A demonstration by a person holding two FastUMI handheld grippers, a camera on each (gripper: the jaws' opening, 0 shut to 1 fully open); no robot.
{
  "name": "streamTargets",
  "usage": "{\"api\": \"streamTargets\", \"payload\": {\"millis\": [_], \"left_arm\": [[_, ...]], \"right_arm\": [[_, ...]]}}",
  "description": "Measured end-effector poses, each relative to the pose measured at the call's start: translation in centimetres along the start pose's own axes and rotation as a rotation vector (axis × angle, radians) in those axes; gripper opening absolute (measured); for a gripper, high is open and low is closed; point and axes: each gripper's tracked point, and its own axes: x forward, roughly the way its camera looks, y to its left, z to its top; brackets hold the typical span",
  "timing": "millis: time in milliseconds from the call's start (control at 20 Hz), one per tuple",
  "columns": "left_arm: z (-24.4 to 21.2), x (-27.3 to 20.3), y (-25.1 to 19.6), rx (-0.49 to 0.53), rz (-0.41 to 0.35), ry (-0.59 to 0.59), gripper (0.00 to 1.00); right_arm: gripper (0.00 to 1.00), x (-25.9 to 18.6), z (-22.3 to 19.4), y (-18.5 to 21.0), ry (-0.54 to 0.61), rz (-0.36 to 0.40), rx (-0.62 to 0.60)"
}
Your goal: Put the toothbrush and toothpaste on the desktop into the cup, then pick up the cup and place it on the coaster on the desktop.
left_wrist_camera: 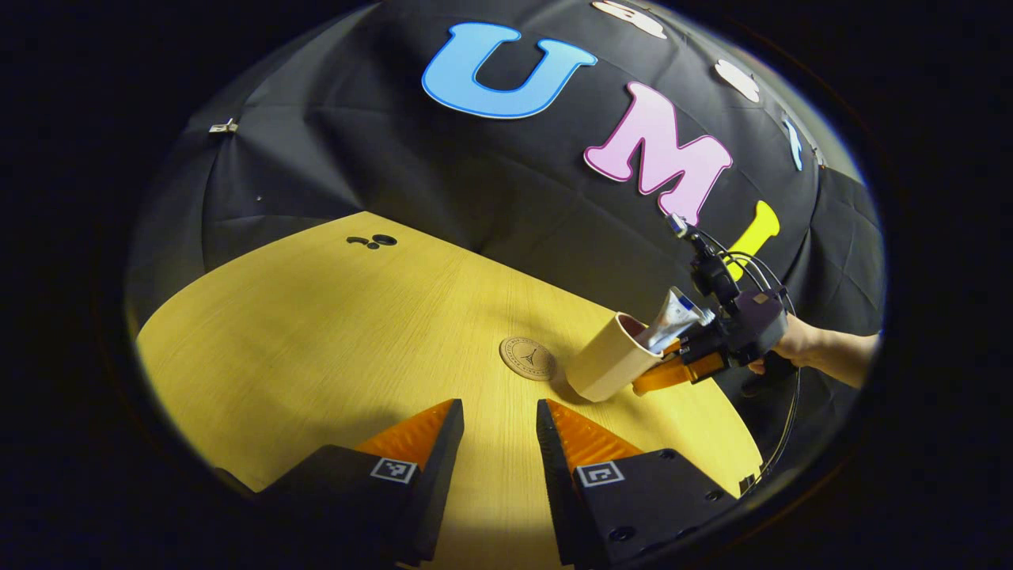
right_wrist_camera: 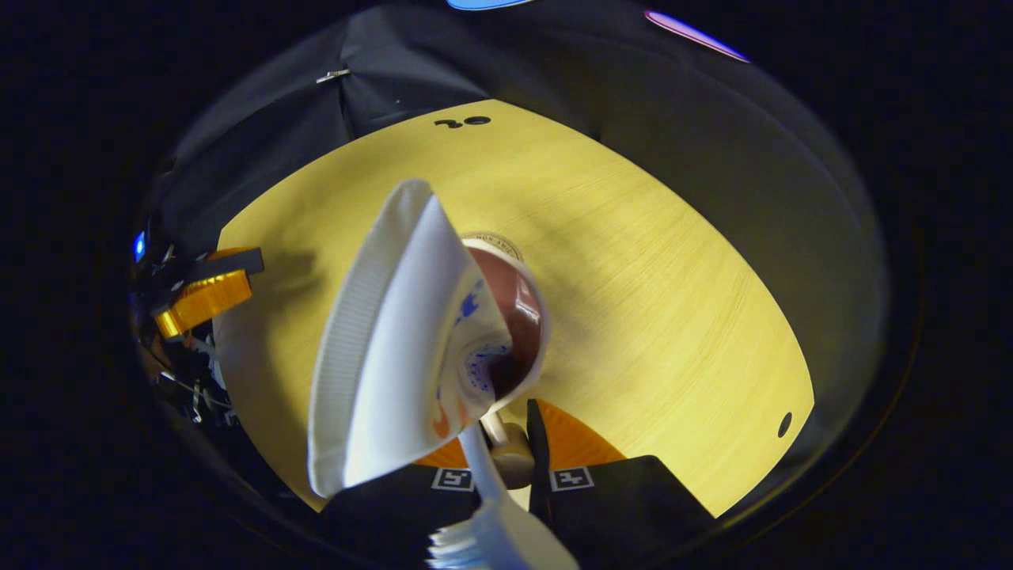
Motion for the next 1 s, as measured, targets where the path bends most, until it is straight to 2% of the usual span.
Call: {"api": "streamTargets", "payload": {"millis": [250,500,1000], "left_arm": [[0.5,-1.1,1.5,-0.013,0.005,-0.008,0.59],[0.8,-1.9,3.2,-0.044,0.026,-0.019,0.59],[1.2,-2.7,4.9,-0.087,0.059,-0.034,0.59]], "right_arm": [[0.19,1.9,3.8,-0.1,0.002,-0.026,0.051],[0.19,3.7,5.8,0.2,0.035,-0.021,0.077],[0.18,3.3,5.2,-0.1,0.101,-0.035,0.048]]}}
